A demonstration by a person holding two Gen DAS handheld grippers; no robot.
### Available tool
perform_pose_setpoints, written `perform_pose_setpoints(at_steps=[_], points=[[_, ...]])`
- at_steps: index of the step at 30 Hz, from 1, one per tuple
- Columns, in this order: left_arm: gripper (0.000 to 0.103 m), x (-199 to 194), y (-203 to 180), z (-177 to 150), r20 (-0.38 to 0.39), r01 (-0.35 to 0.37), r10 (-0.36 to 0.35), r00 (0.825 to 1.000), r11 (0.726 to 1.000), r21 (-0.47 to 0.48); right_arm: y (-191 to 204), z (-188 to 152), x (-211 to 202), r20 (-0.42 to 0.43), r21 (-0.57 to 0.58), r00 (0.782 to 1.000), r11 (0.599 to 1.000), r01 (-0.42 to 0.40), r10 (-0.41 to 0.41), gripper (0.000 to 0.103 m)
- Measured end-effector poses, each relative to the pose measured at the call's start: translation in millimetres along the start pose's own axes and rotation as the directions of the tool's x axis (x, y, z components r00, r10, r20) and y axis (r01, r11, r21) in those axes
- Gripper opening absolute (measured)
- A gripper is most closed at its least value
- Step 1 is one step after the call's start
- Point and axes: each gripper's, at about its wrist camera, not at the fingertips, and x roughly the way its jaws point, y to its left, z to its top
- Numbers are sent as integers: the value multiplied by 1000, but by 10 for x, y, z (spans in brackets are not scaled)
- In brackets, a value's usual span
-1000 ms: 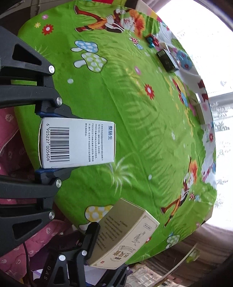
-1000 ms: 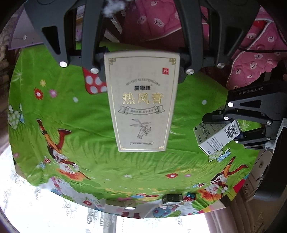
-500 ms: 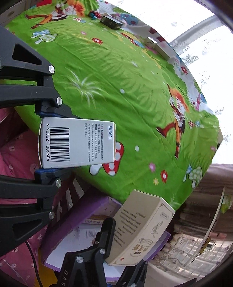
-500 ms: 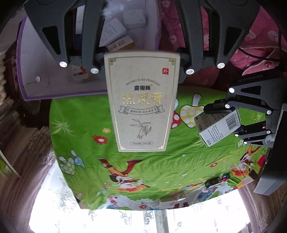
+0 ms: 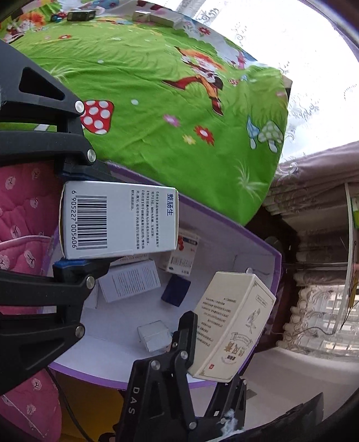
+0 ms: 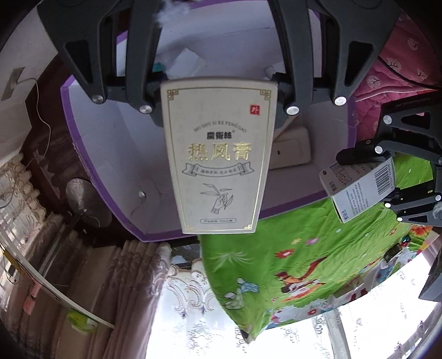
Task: Organize rigid objects
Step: 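Carry both boxes to the storage box and open both grippers, then move both grippers back over the bed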
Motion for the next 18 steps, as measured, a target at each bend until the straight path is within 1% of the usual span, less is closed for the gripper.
perform_pose_setpoints(at_steps=[2, 4, 6, 7, 8, 9, 10, 12, 13, 14, 16, 17, 18], points=[[41, 53, -110, 64, -4, 48, -48, 999, 999, 23, -86, -35, 20, -20, 12, 1000, 1000, 20, -20, 55], [41, 105, -165, 102, -3, 128, -128, 992, 992, 21, -149, -48, 47, -41, 28, 998, 998, 48, -46, 55], [42, 158, -175, 118, -8, 226, -226, 974, 974, 2, -198, -63, 77, -73, 51, 992, 993, 102, -98, 57], [43, 191, -171, 116, -20, 269, -269, 963, 963, -12, -221, -51, 112, -102, 57, 987, 989, 133, -127, 59], [45, 215, -132, 97, -25, 308, -309, 951, 951, -36, -212, -37, 136, -122, 61, 982, 986, 154, -146, 64], [50, 223, -82, 75, -18, 324, -326, 945, 944, -61, -217, -20, 149, -129, 64, 979, 984, 166, -157, 67], [56, 218, -21, 50, -6, 327, -329, 944, 941, -88, -217, -1, 153, -130, 68, 979, 983, 169, -159, 68], [60, 186, 160, -9, 30, 334, -334, 942, 930, -151, -184, 52, 158, -131, 72, 979, 984, 165, -155, 72], [61, 166, 276, -37, 50, 332, -329, 943, 924, -189, -148, 89, 161, -128, 70, 980, 984, 164, -154, 73], [61, 140, 389, -73, 67, 306, -299, 952, 926, -222, -110, 124, 163, -124, 64, 980, 985, 162, -154, 74], [61, 52, 608, -163, 107, 218, -196, 975, 941, -261, 19, 179, 167, -110, 39, 983, 988, 152, -147, 74], [61, 18, 719, -219, 123, 187, -158, 980, 941, -280, 107, 220, 175, -101, 27, 985, 989, 142, -139, 74], [61, -12, 839, -292, 133, 167, -132, 982, 936, -310, 200, 254, 176, -90, 14, 988, 992, 126, -124, 74]])
